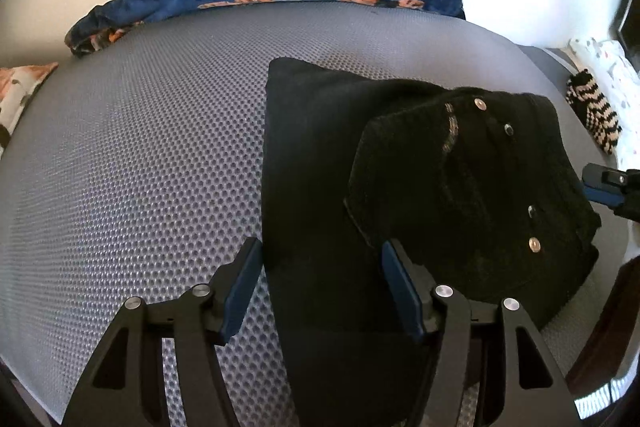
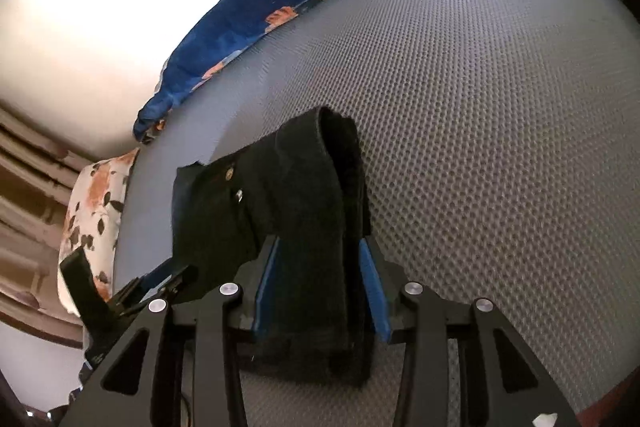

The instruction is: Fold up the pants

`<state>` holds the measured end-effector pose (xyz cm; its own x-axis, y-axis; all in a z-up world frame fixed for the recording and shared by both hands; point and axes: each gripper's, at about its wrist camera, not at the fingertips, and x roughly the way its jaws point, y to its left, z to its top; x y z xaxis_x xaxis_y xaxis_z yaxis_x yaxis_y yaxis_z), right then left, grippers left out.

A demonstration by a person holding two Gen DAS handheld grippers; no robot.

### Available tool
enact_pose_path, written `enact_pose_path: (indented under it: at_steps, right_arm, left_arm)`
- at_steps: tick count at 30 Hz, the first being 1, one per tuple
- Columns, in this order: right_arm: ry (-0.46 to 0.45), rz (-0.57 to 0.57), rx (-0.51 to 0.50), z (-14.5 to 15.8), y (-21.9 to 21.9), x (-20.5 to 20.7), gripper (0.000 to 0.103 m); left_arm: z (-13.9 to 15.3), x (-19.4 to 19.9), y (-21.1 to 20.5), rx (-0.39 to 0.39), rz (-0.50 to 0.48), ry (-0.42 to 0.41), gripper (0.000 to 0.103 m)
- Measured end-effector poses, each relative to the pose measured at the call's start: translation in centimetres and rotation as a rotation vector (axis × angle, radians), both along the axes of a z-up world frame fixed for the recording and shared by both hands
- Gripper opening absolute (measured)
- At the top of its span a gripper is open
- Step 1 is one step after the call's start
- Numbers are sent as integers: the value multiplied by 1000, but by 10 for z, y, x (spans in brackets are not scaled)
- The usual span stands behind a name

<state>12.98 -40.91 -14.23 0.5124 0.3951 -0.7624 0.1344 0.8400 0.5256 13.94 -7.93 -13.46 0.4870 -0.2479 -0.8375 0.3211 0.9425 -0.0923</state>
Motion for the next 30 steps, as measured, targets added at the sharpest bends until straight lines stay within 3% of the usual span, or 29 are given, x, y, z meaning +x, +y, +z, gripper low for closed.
enact_pose_path:
  at_steps: [4, 5, 9, 12, 15, 19, 25, 30]
  right_arm:
    - [42, 8, -3, -11, 3, -10, 28]
    - [50, 13, 1, -14, 4, -13, 19]
    - [0, 0, -12, 1, 7, -28, 11]
    - [-25, 8, -31, 15, 12, -40, 10]
    - [20, 18, -91, 4, 16, -44, 10]
    - [66, -10, -54, -21, 8, -42, 10]
    - [78, -3, -36, -20, 8, -34, 11]
    - [73, -5, -12, -19, 2, -31, 20]
  left_arm:
    - [-3, -8, 6, -22, 10, 10, 63]
    - [-4, -10, 8, -28, 14, 17, 63]
    - [1, -17, 11, -24, 11, 17, 63]
    - [4, -23, 10, -13, -13, 3, 63]
    - [-3, -27, 7, 26, -31, 7, 63]
    - [-6, -29, 3, 50, -34, -13, 63]
    - [-6, -29, 1, 62, -23, -18, 65]
    - [-6, -29, 0, 70, -14, -17, 67]
